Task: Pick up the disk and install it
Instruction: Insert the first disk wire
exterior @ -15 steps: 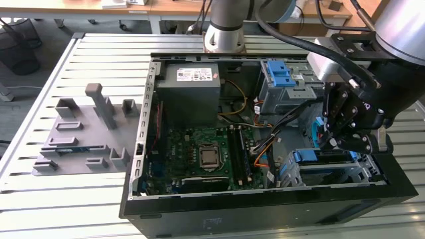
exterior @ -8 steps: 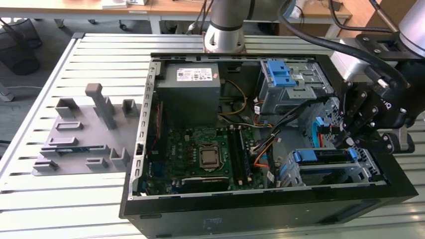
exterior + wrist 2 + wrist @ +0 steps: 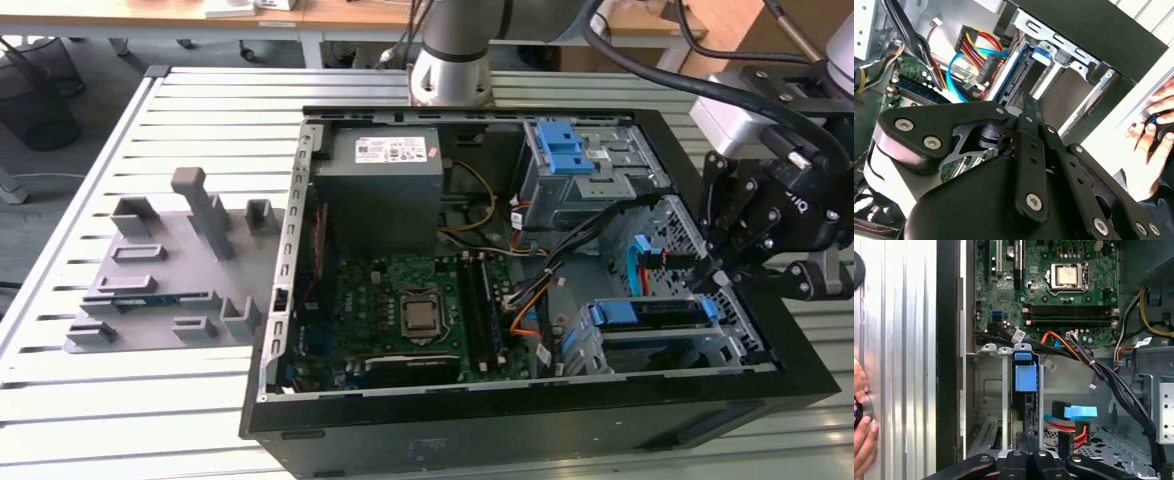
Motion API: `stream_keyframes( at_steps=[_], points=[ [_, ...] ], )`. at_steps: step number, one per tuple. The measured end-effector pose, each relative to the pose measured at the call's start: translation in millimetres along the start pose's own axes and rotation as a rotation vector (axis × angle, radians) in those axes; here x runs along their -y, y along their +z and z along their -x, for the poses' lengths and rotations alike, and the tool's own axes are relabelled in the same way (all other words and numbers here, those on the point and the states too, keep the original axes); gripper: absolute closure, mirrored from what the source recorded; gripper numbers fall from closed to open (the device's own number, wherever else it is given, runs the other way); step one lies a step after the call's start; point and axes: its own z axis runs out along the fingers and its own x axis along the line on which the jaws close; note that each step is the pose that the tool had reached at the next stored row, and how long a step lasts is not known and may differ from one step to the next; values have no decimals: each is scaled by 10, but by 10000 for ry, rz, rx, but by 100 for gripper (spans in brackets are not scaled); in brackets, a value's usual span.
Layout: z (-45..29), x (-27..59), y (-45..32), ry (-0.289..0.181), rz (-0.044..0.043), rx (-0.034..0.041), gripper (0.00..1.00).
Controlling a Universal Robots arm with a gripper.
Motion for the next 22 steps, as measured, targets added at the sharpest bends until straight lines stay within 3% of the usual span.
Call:
stream_keyframes(
  at_steps=[6, 13, 16, 17, 22],
  points=[
    [171, 21, 0, 1, 0, -2, 89],
    [182, 22, -1, 1, 0, -14, 89],
    [233, 17, 1, 1, -2, -116, 89],
    [249, 17, 5, 1, -2, -136, 83],
    [312, 3, 30, -88, -20, -175, 75]
  ],
)
